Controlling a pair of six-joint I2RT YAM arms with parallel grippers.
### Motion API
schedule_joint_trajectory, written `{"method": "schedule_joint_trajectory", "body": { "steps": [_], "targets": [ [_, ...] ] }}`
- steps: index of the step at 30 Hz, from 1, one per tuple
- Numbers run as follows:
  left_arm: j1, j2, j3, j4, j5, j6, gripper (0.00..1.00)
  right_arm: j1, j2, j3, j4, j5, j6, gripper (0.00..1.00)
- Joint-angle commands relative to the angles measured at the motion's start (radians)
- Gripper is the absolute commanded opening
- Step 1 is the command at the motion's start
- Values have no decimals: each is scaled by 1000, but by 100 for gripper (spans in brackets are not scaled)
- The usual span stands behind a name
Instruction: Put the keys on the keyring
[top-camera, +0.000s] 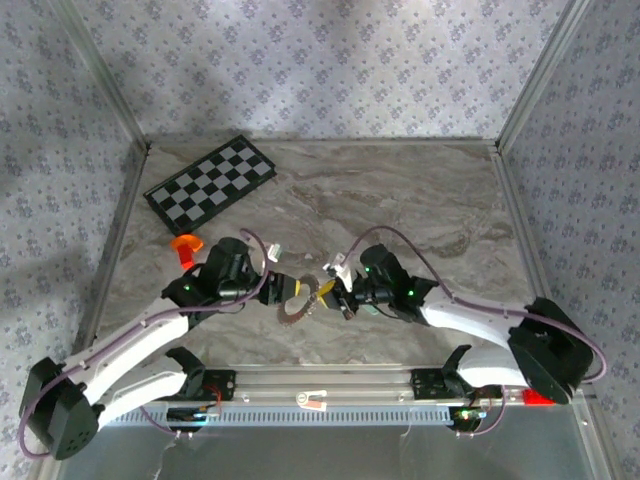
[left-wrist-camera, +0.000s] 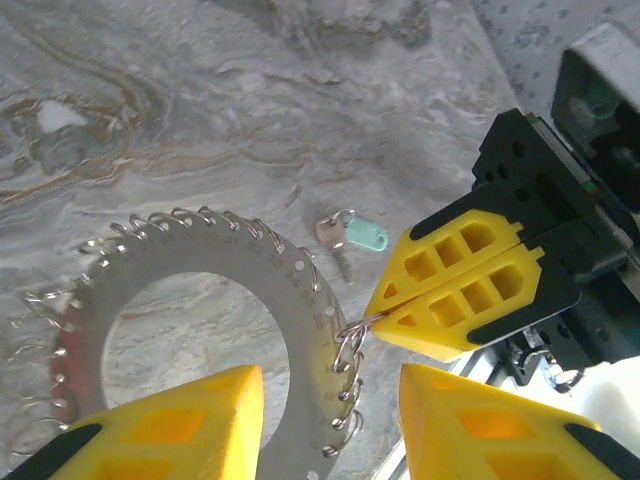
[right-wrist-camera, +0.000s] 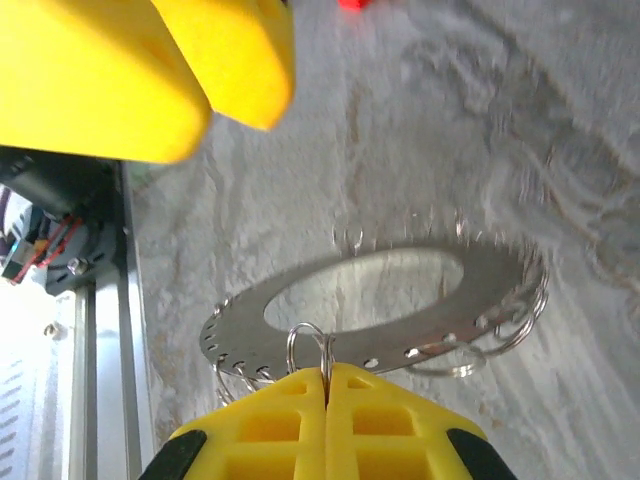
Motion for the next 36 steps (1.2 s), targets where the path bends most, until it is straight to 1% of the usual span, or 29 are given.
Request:
{"method": "schedule_joint_trajectory", "body": {
  "steps": [1,9,12,18,20,27,36],
  "targets": [
    [-24,-32,6,50,40,25,38,9,-68,-21,88,17,-42,0],
    [-68,-22,54,68,46,42,30,9,-172,-37,166,-10,-34,0],
    [-78,-29,52,102,70,42,30,10,-208,-56,191,-23,-36,0],
    [-109,-48,51,195,132,41,40,10,-250,-54,196,-69,-31,0],
    [-119,-55,59,206,141,50,42,11,-263,-51,193,-79,-28,0],
    [-159,-66,87,212,170,76,41,12,-292,-26,174,-74,-12,0],
    [-200,-91,91,198,155,82,36,11,-346,-19,144,-12,12,0]
  ]
}}
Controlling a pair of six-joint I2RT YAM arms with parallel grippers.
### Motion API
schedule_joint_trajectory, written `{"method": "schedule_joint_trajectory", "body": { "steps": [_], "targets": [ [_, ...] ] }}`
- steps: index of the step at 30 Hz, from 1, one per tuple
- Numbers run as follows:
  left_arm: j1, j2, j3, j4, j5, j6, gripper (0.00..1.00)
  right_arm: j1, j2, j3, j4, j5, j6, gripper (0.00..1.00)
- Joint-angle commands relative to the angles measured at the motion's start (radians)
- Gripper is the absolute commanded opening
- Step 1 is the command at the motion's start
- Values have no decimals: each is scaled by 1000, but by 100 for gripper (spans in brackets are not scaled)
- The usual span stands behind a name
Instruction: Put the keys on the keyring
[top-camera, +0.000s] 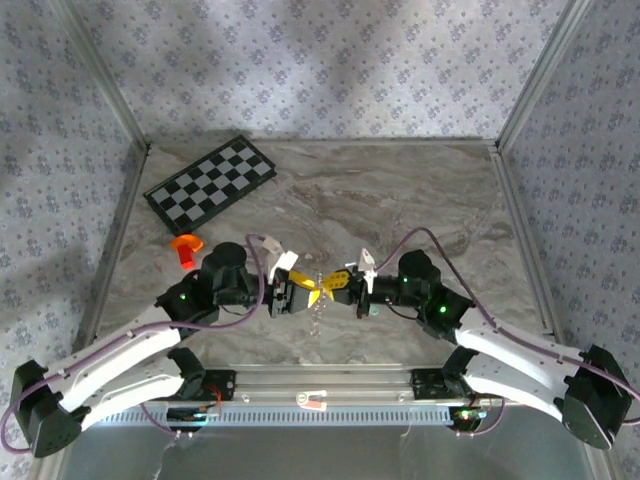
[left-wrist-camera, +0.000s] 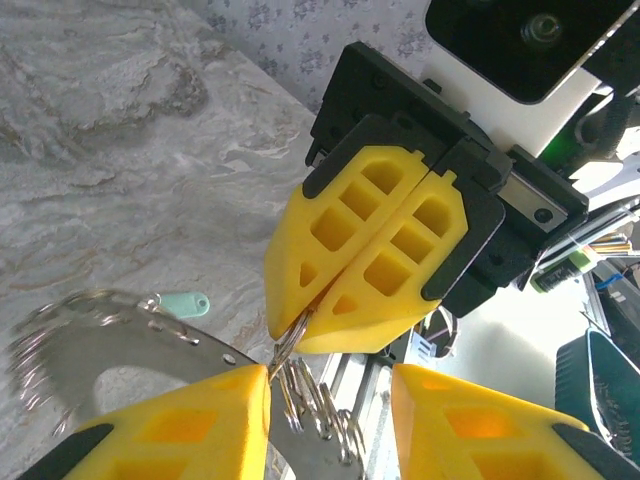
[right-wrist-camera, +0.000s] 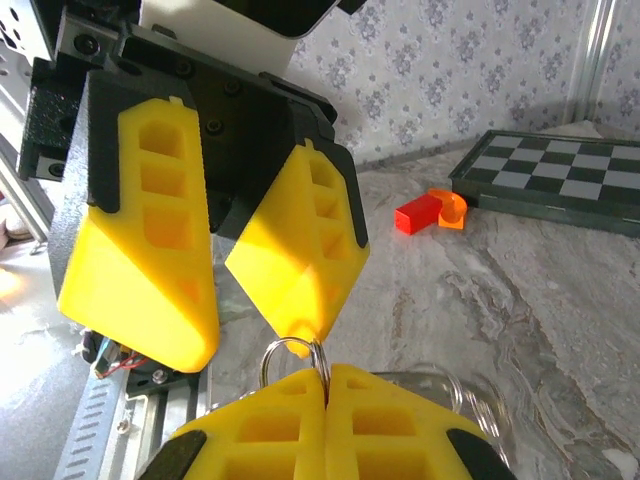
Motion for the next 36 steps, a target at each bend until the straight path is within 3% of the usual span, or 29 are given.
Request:
{"method": "schedule_joint_trajectory", "body": {
  "steps": [1,13,27,31,36],
  "targets": [
    [-26,-24,39,28,45,18,35,6,-22,39,5,50,20,0],
    [-57,-43,44,-2,13,24,35,5,-51,32,3,75,34,0],
    [-58,-105,94,-73,-31,89,34,25,-143,12,44,-22,26,0],
    [-58,-92,125,-67,-36,112,50,35,-140,25,34,-24,18,0],
    [-58,-54,138,-43,-4,112,51,44,-141,36,43,-13,19,0]
  ]
}}
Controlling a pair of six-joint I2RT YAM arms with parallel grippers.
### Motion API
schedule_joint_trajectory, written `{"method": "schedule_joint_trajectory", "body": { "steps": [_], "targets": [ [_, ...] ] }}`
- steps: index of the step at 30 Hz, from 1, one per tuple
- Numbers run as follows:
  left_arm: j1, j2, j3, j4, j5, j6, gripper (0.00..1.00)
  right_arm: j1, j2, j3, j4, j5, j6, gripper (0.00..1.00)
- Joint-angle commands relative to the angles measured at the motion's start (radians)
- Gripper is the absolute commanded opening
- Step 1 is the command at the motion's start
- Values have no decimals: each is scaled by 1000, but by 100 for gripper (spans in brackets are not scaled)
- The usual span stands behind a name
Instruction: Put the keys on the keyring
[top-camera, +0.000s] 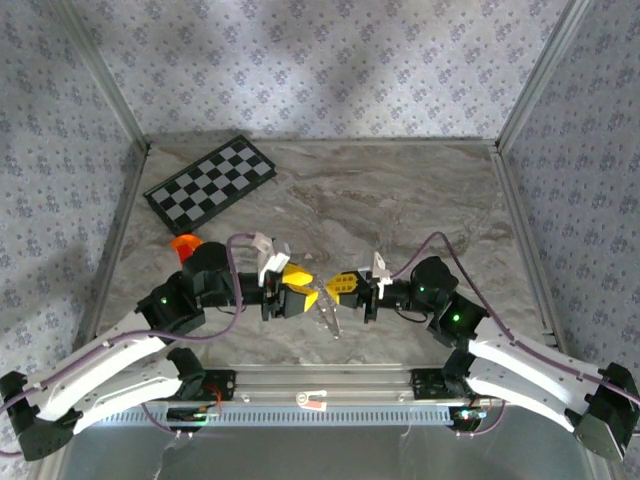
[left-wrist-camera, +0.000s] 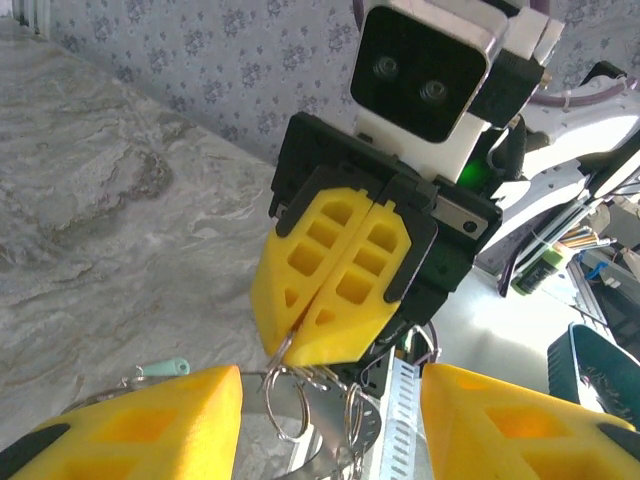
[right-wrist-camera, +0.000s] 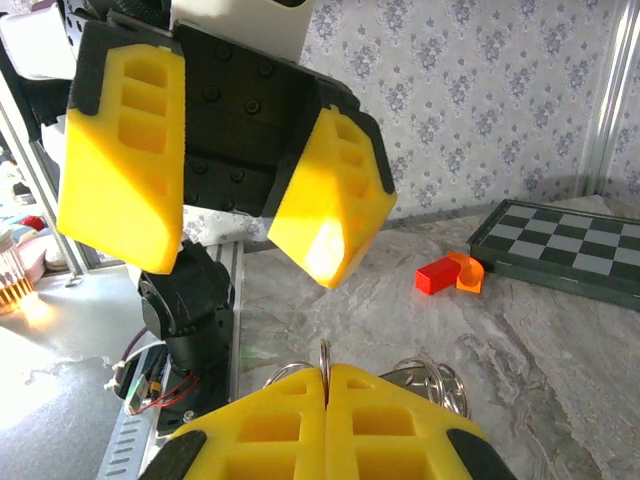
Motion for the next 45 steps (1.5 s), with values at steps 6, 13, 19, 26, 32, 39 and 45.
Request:
{"method": "schedule_joint_trajectory", "body": {
  "steps": [6,13,19,26,32,39,45],
  "targets": [
    [-13,5,14,30,21,13,50,13,-20,36,66,0,12,0],
    [-22,8,-4,44,17,9,49,13,-23,31,84,22,20,0],
    [-24,12,-12,52,18,5,49,13,-30,29,91,40,22,0],
    [-30,15,-27,67,22,-3,49,9,-38,26,94,50,26,0],
    [-49,22,-24,73,30,-8,48,3,-40,28,85,65,29,0],
    [-74,13,-21,45,25,-8,45,-9,-43,25,62,83,35,0],
    [-83,3,-19,39,20,-11,42,-19,-50,20,63,78,40,0]
  ]
}}
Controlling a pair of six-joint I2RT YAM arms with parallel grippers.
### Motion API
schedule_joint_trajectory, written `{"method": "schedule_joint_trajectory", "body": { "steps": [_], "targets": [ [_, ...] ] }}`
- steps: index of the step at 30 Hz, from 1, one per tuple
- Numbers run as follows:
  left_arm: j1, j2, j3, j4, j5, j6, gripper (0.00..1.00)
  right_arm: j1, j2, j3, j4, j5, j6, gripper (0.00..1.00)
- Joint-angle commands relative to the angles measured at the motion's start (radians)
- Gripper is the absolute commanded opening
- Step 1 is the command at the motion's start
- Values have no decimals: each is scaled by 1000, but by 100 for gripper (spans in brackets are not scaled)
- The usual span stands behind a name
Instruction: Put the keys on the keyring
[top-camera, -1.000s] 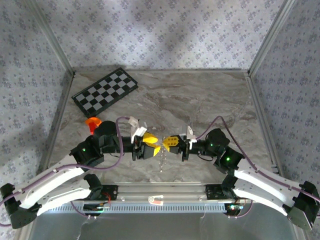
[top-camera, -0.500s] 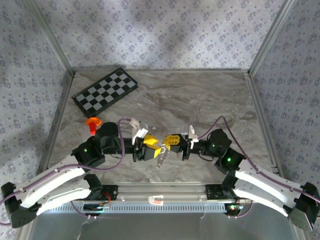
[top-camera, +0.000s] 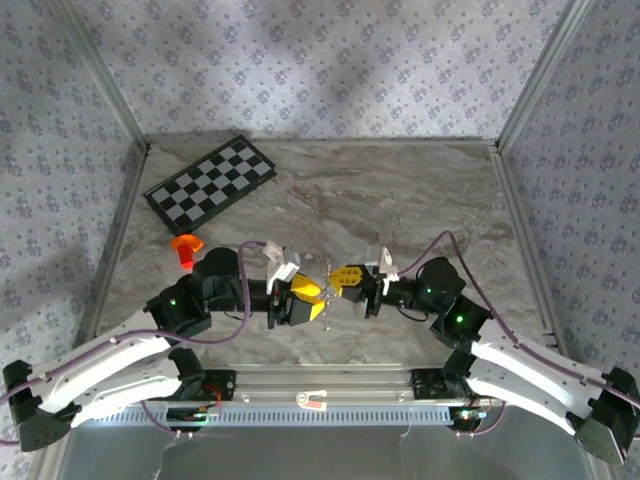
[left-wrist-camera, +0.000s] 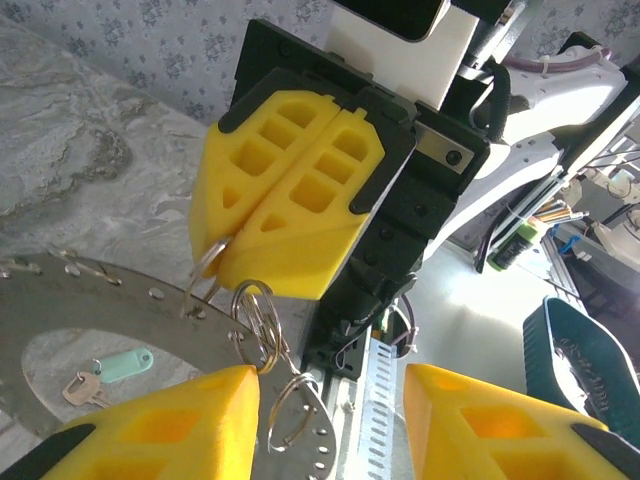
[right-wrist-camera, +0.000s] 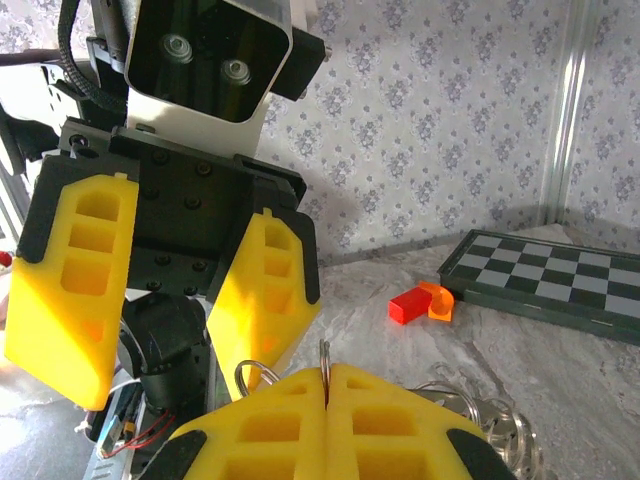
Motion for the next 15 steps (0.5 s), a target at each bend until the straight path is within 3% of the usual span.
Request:
{"method": "schedule_joint_trajectory", "body": {
  "steps": [1,7,15],
  "targets": [
    [-12,-19,7,5,20,-3,42,-6,-18,19,22,16,13,0],
    [-12,-31,23,7,24,3,41,-8,-34,17,17,6,10,0],
    [-12,-68,76,-83,-53,50,37,2,-46,23,21,-69,-5,0]
  ]
}}
